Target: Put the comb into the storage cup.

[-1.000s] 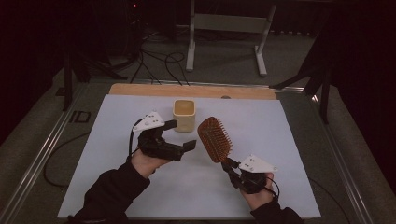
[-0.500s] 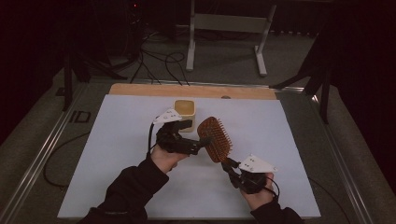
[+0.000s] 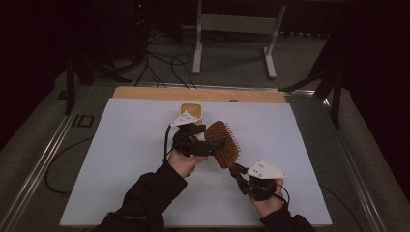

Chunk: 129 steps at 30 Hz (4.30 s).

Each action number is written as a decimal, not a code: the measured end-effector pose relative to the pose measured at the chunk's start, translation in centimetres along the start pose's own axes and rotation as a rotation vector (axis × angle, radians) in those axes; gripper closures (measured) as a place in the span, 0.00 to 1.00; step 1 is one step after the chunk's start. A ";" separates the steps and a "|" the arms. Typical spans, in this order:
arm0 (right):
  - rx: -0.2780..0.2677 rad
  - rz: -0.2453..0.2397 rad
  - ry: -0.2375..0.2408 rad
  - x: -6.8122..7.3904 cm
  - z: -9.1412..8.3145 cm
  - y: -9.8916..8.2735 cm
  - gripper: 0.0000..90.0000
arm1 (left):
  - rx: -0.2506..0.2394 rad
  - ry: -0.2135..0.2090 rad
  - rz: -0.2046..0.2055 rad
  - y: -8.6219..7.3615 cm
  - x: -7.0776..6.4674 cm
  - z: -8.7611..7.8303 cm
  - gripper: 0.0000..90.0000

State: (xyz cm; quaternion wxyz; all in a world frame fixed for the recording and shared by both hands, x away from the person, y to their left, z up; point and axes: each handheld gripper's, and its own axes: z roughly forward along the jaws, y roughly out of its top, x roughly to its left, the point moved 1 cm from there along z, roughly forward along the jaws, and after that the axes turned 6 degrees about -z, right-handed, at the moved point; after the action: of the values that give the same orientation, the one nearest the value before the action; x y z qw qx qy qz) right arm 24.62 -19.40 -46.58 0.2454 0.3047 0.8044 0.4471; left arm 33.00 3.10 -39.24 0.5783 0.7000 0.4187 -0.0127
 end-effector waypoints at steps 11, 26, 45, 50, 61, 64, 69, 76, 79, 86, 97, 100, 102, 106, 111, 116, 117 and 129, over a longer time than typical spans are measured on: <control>-0.005 0.000 0.003 -0.1 0.0 0.0 0.82 | 0.042 0.000 -0.012 -0.3 -0.1 1.2 0.15; 0.001 0.006 0.001 -0.1 0.1 0.0 0.82 | 0.053 0.001 -0.020 -0.6 -0.4 1.7 0.37; 0.001 0.000 -0.008 -0.2 0.0 0.0 0.82 | 0.046 -0.062 -0.023 0.0 -1.2 1.4 0.57; 0.003 0.003 -0.003 -0.2 0.0 0.0 0.82 | 0.047 -0.074 -0.008 0.1 -1.4 1.3 0.59; -0.022 0.034 0.015 -0.3 0.0 0.1 0.63 | 0.032 -0.080 0.041 0.8 -2.3 0.8 0.61; -0.010 0.046 0.024 -0.3 0.3 -0.1 0.53 | 0.028 -0.087 0.040 1.1 -2.2 0.6 0.60; -0.005 0.056 0.015 -0.2 0.4 -0.1 0.39 | 0.027 -0.089 0.039 1.5 -2.1 0.3 0.60; -0.007 0.073 0.060 -0.6 0.5 -0.4 0.15 | 0.011 -0.086 0.040 2.1 -1.7 -0.2 0.60; 0.006 0.042 0.037 -0.6 0.6 -0.6 0.11 | 0.007 -0.077 0.045 2.4 -1.4 -0.5 0.60; 0.027 0.030 0.002 -0.8 0.7 -1.1 0.09 | -0.009 -0.054 0.050 3.1 -0.8 -1.2 0.60; 0.011 0.031 0.034 -1.1 -0.1 -1.1 0.09 | -0.044 -0.015 0.054 4.8 0.3 -2.6 0.60; 0.010 0.026 0.026 -1.2 -0.2 -1.1 0.10 | -0.058 -0.003 0.052 5.4 0.7 -3.0 0.60; 0.015 0.020 0.035 -1.3 -0.2 -1.2 0.10 | -0.064 0.003 0.051 5.8 0.9 -3.3 0.60; 0.005 0.010 0.017 -1.4 -0.3 -1.2 0.10 | -0.078 0.020 0.049 6.6 1.4 -3.8 0.60; -0.005 0.007 0.007 -1.7 -0.6 -1.4 0.10 | -0.090 0.044 0.062 7.6 1.8 -4.4 0.60; 0.004 0.014 0.005 -1.9 -0.8 -1.7 0.10 | -0.112 0.061 0.052 8.5 2.5 -5.2 0.60; 0.001 0.017 0.004 -2.0 -0.9 -1.7 0.10 | -0.118 0.068 0.053 8.7 2.7 -5.3 0.60; 0.004 -0.015 -0.002 -1.8 -0.8 -1.8 0.10 | -0.168 0.120 0.040 11.1 4.4 -6.7 0.60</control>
State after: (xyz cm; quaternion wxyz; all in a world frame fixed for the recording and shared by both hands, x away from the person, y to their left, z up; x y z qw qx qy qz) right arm 24.82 -21.93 -47.54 0.2489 0.2998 0.8071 0.4436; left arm 39.39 11.35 -30.30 0.6089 0.6569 0.4382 0.0761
